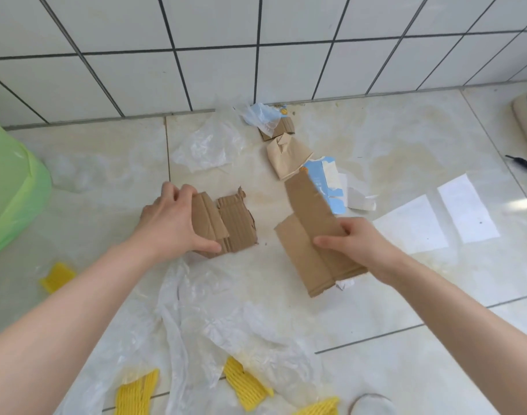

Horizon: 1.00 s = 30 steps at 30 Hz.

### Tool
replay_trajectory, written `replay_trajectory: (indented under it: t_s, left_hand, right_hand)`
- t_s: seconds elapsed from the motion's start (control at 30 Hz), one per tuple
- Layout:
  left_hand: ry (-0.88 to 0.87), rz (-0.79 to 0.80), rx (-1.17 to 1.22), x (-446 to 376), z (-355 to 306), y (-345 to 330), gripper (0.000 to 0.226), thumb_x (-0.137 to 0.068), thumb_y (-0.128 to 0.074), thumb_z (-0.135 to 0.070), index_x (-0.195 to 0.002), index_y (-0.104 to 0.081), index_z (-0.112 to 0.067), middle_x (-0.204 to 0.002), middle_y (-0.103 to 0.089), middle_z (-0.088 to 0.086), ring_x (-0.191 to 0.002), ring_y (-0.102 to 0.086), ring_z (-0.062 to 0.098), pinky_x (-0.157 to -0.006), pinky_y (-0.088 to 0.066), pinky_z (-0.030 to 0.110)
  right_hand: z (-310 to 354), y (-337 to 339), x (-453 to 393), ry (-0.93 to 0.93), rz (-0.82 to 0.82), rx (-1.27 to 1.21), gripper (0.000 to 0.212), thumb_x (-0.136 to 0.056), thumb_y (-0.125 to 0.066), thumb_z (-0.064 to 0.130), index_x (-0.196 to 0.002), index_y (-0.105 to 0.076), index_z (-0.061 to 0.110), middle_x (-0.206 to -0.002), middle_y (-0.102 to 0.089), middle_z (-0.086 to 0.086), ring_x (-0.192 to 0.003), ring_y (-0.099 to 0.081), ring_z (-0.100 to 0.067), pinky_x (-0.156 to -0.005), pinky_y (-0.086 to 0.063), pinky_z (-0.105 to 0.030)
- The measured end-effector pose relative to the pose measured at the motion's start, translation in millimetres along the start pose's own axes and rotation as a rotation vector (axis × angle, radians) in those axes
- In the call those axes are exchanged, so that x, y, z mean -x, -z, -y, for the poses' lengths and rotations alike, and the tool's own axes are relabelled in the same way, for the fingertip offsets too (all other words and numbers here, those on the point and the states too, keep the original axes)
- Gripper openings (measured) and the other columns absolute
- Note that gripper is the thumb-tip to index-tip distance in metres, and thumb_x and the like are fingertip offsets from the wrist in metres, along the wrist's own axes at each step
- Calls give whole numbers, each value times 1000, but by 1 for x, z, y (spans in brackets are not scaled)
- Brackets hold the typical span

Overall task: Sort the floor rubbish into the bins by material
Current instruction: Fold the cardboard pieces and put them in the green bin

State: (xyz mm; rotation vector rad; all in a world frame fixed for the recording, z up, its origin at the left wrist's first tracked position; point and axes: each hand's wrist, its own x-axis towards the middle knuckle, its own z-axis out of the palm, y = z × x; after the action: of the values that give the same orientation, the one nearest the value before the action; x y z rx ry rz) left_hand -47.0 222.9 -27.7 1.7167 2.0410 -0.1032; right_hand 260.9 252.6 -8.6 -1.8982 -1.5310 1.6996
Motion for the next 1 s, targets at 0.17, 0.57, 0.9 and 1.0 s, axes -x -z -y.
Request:
replay_trajectory:
  t_s: [0.17,0.57,0.9,1.0]
  left_hand:
    - [54,41,278,2,-8,5,109,-49,-76,-70,-137,-32,-24,-114,-28,-4,-114,-49,23,-99,-41,38]
    - [52,-2,458,-9,-15,-24,36,-70,-82,-28,-97,-60,-18,-94,-62,1,-95,-59,24,-73,-43,29]
    - [58,49,138,-19,-25,-43,76,-73,-76,-43,-136,-42,-18,-141,-33,3,-127,-32,32,-103,-33,41]
    - [81,67,73,-23,-28,-42,73,-73,-76,-45,-133,-42,-23,-133,-42,5,-123,-37,33,-98,-33,42]
  right_hand:
    - [4,29,-9,-37,-152,-55,10,-85,-69,26,-93,-68,21,-92,-73,0,-85,-69,-19,-77,-57,-38]
    - [-40,-8,-6,69,155,808,20,-79,-70,27,-95,-63,19,-118,-40,1,-106,-45,-29,-88,-39,-27]
    - [-50,-22,-11,170,138,929,28,-82,-59,16,-107,-49,14,-102,-44,-2,-91,-54,-29,-73,-41,-31]
    - [-48,-16,-14,163,156,868,23,-78,-62,15,-97,-50,13,-92,-56,-5,-89,-55,-27,-71,-43,-36]
